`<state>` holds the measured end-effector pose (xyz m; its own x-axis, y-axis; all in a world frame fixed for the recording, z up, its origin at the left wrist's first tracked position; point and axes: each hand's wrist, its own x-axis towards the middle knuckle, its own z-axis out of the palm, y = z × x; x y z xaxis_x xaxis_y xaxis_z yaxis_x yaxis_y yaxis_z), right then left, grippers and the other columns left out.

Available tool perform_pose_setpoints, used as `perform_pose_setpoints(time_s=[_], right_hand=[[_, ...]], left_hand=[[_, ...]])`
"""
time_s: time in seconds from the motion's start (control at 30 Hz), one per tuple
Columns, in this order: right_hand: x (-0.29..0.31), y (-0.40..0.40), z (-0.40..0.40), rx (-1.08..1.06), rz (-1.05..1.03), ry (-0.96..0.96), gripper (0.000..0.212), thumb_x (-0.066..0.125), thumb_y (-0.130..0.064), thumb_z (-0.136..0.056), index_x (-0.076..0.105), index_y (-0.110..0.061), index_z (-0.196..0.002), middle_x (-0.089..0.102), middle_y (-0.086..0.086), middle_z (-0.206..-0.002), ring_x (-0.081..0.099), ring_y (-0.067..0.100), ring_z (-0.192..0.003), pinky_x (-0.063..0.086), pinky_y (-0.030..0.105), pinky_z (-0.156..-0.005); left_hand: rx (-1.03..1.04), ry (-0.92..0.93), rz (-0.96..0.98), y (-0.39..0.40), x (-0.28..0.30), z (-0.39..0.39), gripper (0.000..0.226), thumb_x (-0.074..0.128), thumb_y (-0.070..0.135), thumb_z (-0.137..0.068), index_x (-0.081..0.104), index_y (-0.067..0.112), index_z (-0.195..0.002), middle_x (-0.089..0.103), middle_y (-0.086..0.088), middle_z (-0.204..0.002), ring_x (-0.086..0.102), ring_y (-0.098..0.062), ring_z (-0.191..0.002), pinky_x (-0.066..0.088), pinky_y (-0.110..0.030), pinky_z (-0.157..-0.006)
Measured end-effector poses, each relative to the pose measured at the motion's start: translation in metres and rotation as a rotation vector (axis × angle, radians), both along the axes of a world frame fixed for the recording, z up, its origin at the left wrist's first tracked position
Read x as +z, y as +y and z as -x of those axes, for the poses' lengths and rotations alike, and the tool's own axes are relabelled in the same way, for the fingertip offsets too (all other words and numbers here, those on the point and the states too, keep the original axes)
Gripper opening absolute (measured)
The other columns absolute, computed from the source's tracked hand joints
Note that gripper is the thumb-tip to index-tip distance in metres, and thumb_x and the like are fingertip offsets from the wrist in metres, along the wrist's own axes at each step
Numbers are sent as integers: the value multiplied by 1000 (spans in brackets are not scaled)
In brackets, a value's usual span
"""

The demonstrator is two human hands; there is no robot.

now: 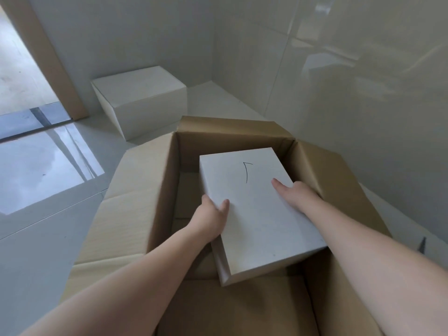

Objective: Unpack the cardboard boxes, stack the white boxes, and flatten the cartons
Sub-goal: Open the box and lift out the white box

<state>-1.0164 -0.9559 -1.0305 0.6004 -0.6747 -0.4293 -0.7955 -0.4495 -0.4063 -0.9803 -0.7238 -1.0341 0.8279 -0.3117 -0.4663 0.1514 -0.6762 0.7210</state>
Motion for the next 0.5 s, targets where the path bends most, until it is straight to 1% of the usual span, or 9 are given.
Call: perform_pose_setpoints(time_s=[0.07, 0.17, 0.2, 0.27, 0.33, 0.37, 0.43, 0.5], right_hand=[[1, 0, 2, -18, -25, 2, 98, 46, -82, -71, 46, -7, -135, 54, 9, -132, 53, 33, -115, 42, 34, -83], [2, 4, 3, -35, 3, -15, 99, 47, -83, -69, 49, -6, -133, 57, 9, -127, 55, 32, -108, 40, 32, -76], [2, 5, 4, -39, 15, -22, 98, 47, -83, -69, 50, -7, -131, 59, 8, -121, 56, 32, -104, 39, 32, -74], [4, 8, 4, -37, 30, -31, 95, 47, -82, -69, 53, -7, -127, 58, 3, -103, 55, 28, -88, 39, 31, -67], [8, 9, 3, -8, 48, -30, 89, 47, -83, -69, 57, -9, -118, 56, -2, -87, 53, 23, -76, 38, 29, -59], [11, 10, 3, 17, 56, -30, 86, 47, -83, -68, 60, -10, -111, 58, -3, -84, 55, 21, -73, 38, 28, -56], [16, 12, 3, 57, 55, -52, 80, 49, -84, -67, 63, -12, -99, 64, 0, -84, 60, 23, -74, 45, 29, -59], [26, 16, 7, 52, 12, -108, 76, 52, -82, -65, 64, -12, -93, 67, 3, -86, 63, 26, -77, 53, 35, -71]], left_hand=[[52, 33, 33, -2, -2, 2, 64, 44, 51, -94, 30, 7, -137, 53, -11, -130, 54, -29, -112, 43, -30, -86], [56, 4, 14, -2, -7, 1, 70, 50, 56, -89, 35, 5, -134, 55, -10, -127, 56, -26, -109, 44, -28, -81], [43, -24, -11, -2, -7, 0, 69, 51, 56, -88, 37, 4, -132, 56, -10, -125, 58, -26, -106, 46, -29, -80], [20, -80, -54, -2, -8, -2, 67, 49, 57, -89, 40, 2, -127, 58, -11, -119, 59, -26, -100, 50, -32, -80], [13, -116, -76, 0, -9, -4, 65, 47, 57, -90, 40, 2, -124, 58, -12, -116, 59, -26, -98, 52, -35, -81], [19, -127, -72, 2, -8, -5, 63, 47, 56, -90, 41, 2, -123, 58, -12, -116, 59, -26, -99, 52, -36, -82], [45, -156, -63, 7, -2, -9, 59, 48, 53, -91, 42, 4, -122, 58, -12, -118, 59, -28, -102, 51, -38, -85], [67, -200, -77, 13, 13, -13, 56, 47, 53, -91, 43, 7, -122, 58, -11, -119, 58, -30, -104, 50, -39, -87]])
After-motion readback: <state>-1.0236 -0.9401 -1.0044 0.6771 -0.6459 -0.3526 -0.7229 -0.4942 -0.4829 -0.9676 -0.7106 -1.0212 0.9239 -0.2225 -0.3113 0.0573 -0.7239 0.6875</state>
